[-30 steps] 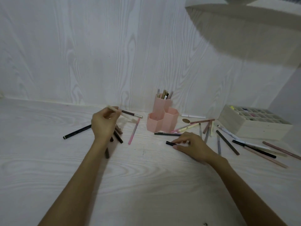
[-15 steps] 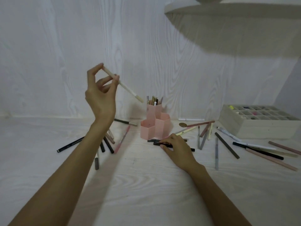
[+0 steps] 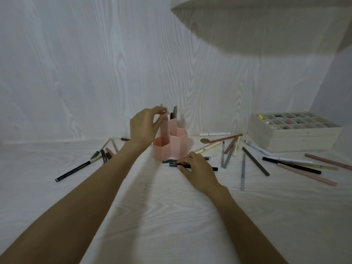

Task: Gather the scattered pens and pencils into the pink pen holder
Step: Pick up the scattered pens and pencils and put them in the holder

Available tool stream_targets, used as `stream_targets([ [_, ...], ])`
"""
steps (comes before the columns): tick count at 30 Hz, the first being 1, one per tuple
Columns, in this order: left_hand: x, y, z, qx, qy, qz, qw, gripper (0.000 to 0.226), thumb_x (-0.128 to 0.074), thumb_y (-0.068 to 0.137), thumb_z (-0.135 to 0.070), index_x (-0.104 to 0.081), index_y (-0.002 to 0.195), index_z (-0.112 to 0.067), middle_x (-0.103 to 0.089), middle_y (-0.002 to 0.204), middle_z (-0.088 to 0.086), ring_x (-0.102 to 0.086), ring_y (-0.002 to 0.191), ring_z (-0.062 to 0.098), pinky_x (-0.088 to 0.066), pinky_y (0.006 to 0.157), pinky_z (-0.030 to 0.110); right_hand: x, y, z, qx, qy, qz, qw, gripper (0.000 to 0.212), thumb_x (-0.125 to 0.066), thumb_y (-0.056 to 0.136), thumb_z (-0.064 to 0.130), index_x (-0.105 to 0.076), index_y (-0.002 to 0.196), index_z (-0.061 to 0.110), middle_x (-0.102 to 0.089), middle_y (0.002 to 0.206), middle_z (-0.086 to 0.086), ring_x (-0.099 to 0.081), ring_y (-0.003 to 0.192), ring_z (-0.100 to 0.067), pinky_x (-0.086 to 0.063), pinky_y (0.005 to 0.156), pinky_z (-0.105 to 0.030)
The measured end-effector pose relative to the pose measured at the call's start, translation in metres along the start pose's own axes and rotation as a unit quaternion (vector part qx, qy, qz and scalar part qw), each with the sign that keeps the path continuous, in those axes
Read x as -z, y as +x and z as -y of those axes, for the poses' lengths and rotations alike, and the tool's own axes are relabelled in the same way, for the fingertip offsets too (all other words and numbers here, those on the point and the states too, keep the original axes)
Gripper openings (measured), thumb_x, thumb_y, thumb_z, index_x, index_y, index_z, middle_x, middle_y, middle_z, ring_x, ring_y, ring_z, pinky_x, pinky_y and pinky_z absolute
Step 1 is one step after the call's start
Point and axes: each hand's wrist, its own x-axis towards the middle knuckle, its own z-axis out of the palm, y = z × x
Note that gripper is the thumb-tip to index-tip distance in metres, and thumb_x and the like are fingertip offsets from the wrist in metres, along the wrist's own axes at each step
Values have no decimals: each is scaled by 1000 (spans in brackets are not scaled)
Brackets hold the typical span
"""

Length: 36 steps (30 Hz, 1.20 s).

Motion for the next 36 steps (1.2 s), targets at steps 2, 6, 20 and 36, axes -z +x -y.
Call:
stream_targets([
  [2,-4,-2,3,-30,9,18,999,26,-53,96,-32,-65,117,-26,-70,109,-3,-55,112,18,-39,82,29,0,0,1,0,-3,-2,1000,25,-53,93,32,-65,114,23,-57,101,0,-49,99,-16,-42,79,-26],
  [6,4,-1,5,-45,11,41,998,36,-49,97,-34,-54,131,-25,-57,132,-2,-43,125,20,-33,101,36,1,-1,2,2,-6,-2,1000,26,-53,93,32,-65,115,23,-57,102,0,-49,99,-16,-41,79,-26],
  [20,45,-107,29,259,100,149,949,16,-61,85,-26,-71,95,-20,-71,96,5,-61,96,28,-40,82,33,30,-3,27,55,34,-300,952,35,-52,94,16,-50,129,13,-65,114,-11,-64,95,-22,-53,80,-31],
  [36,46,-110,48,277,60,149,947,16,-62,85,-35,-72,85,-23,-72,86,0,-63,89,23,-35,83,32,52,79,63,-17,61,-288,955,31,-61,89,24,-58,120,29,-72,92,1,-62,72,-11,-43,66,-22],
])
